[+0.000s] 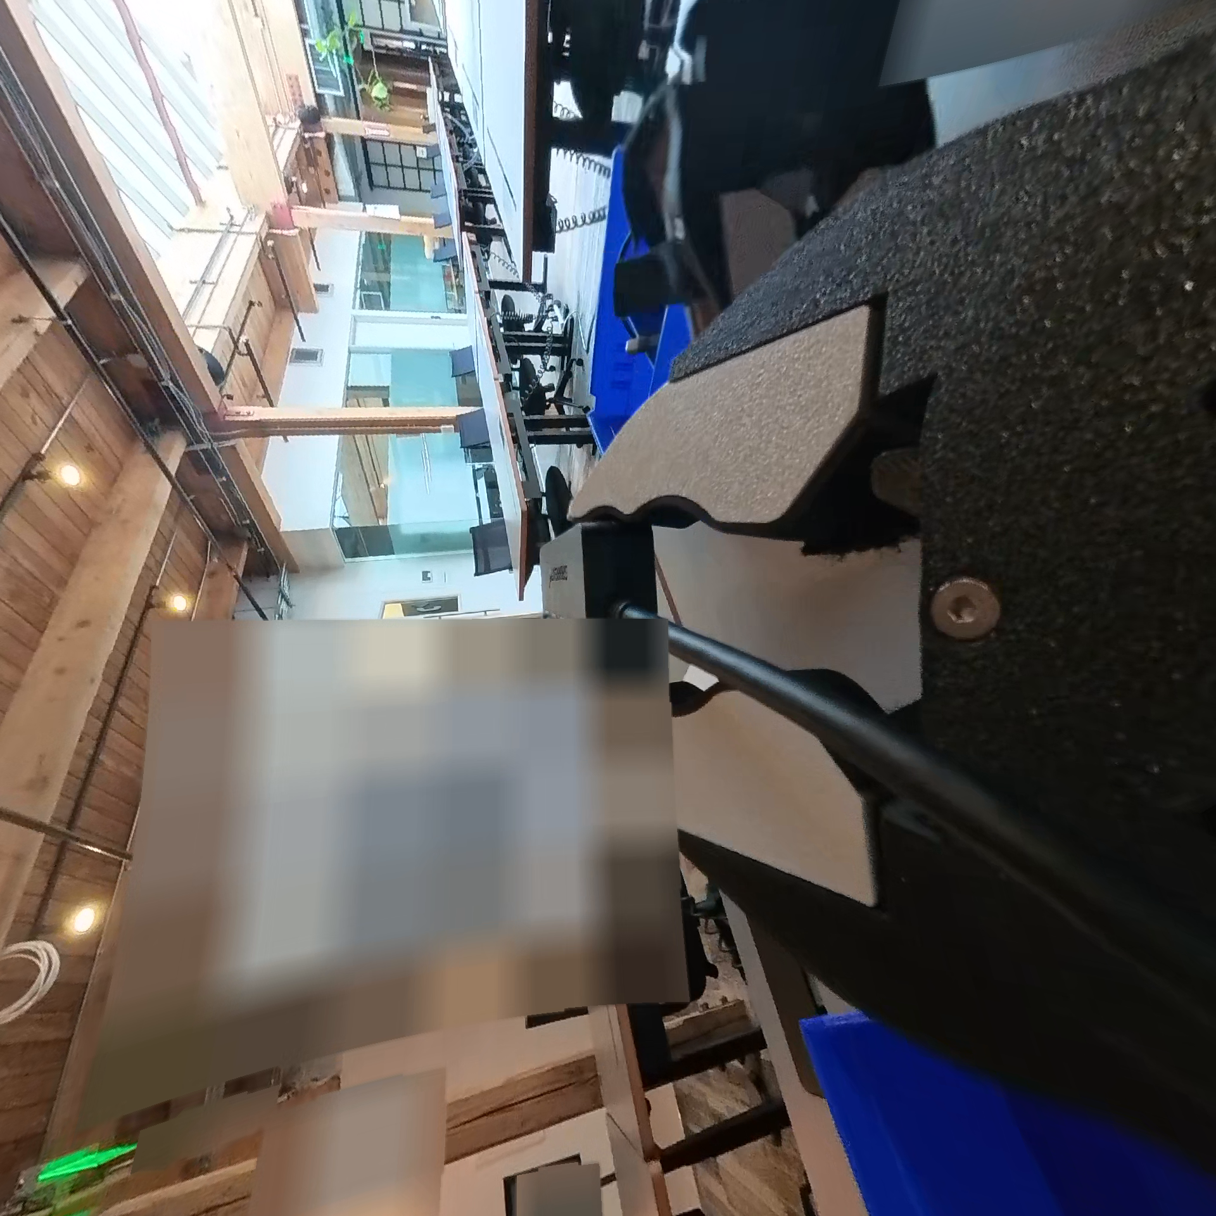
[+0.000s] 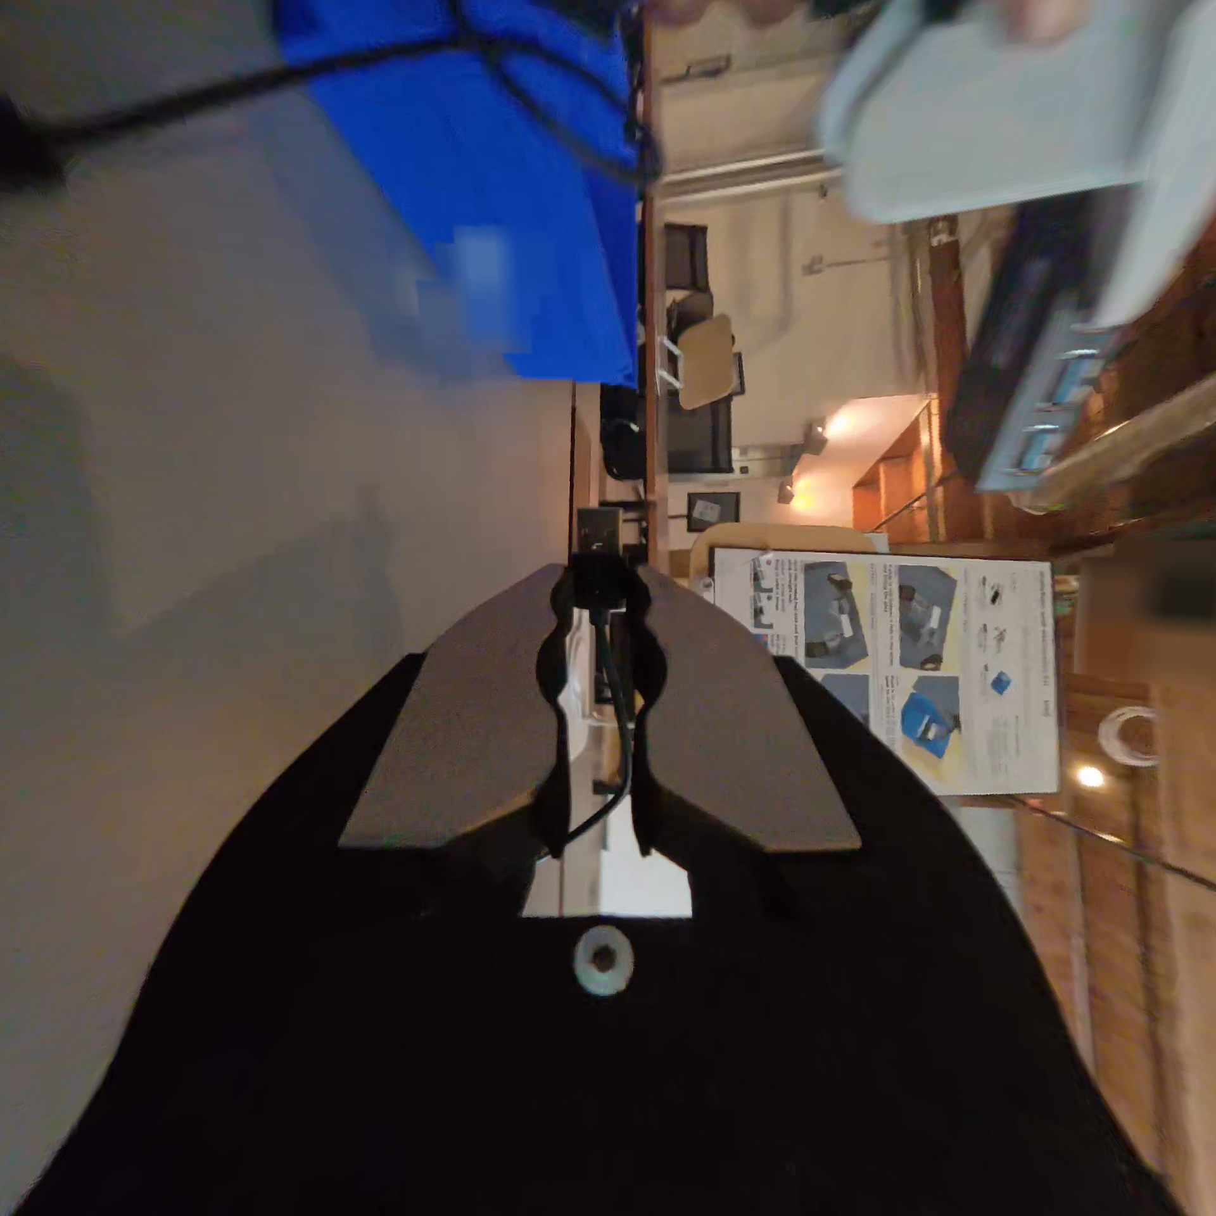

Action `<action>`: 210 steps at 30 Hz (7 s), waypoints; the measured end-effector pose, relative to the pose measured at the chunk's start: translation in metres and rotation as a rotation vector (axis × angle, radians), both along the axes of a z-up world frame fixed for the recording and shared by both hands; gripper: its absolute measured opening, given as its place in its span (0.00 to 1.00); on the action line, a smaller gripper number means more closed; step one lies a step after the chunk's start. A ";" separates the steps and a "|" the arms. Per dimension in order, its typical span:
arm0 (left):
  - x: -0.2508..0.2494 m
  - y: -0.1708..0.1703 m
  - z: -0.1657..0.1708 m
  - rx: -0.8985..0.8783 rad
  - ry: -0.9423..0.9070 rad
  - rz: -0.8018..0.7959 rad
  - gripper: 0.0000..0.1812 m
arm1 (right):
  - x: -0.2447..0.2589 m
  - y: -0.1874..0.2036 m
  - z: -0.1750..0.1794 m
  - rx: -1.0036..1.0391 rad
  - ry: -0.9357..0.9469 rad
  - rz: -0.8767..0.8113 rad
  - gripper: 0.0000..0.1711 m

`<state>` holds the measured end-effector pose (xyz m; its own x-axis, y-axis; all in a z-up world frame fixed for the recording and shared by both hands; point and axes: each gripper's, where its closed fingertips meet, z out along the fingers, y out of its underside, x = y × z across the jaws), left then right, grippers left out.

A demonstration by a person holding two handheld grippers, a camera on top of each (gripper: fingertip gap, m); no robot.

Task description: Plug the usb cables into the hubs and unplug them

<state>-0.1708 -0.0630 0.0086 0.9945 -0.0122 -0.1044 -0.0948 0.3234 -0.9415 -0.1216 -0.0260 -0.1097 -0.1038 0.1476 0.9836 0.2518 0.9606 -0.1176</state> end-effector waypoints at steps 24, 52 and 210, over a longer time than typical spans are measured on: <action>-0.005 -0.007 0.003 0.004 0.014 -0.007 0.25 | 0.061 -0.010 -0.046 -0.773 -0.599 0.225 0.00; -0.011 -0.007 -0.002 -0.012 0.016 -0.017 0.25 | 0.046 0.024 -0.125 -0.743 -0.956 0.296 0.04; 0.007 -0.010 -0.001 -0.009 0.088 -0.126 0.24 | 0.064 -0.013 -0.112 -1.331 -1.578 0.223 0.06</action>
<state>-0.1633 -0.0728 0.0073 0.9720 -0.1373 -0.1908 -0.1369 0.3292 -0.9343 -0.0576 -0.0394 -0.2217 -0.6745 0.4025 -0.6189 0.7263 0.5121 -0.4585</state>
